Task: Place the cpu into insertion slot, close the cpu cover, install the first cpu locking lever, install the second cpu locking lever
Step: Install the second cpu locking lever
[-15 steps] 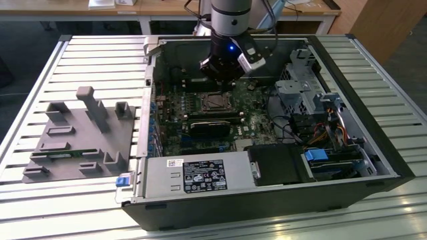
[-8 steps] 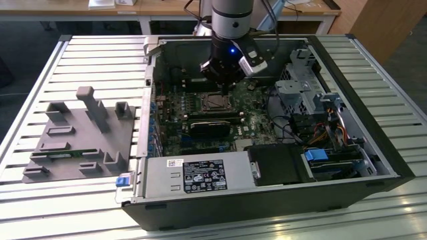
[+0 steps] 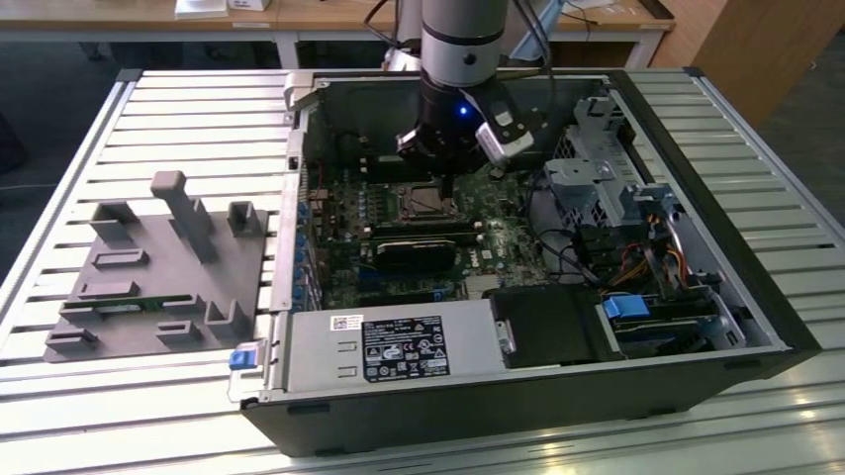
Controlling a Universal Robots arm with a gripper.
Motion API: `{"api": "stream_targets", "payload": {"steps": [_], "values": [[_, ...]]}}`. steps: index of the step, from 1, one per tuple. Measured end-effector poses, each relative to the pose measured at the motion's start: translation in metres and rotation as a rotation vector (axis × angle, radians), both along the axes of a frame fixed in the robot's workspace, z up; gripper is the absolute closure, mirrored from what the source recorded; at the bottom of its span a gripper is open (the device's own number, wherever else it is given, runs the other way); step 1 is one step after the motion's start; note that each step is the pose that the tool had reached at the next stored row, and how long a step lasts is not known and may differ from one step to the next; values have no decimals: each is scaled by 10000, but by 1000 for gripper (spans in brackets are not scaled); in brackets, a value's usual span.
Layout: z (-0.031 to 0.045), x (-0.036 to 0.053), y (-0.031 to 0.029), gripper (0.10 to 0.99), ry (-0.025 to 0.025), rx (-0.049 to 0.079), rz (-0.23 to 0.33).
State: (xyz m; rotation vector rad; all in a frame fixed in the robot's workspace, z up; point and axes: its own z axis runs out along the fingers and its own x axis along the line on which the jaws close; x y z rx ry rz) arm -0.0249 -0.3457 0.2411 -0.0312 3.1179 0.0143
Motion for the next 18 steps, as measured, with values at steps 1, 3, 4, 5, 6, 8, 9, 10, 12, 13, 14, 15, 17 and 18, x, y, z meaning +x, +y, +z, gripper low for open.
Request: {"api": "stream_targets", "payload": {"steps": [1,3,4,5,6,8,9,10,12,13,14,15,17,18], "values": [[-1,0,-26,980,8,2,1],[-1,0,-78,980,41,3,1],[-2,0,-88,980,67,9,2],[-3,0,-90,980,103,17,1],[-4,0,-92,980,129,37,1],[-7,0,-95,980,135,77,0],[-8,0,-99,980,136,96,1],[-9,0,-111,980,135,127,1],[-12,-1,-138,980,136,209,2],[-13,-2,-153,980,136,225,2],[-15,-3,-168,980,135,240,2],[-17,-4,-179,980,134,250,2],[-18,-18,-198,980,136,275,0],[-19,-33,-204,980,135,288,2]]}}
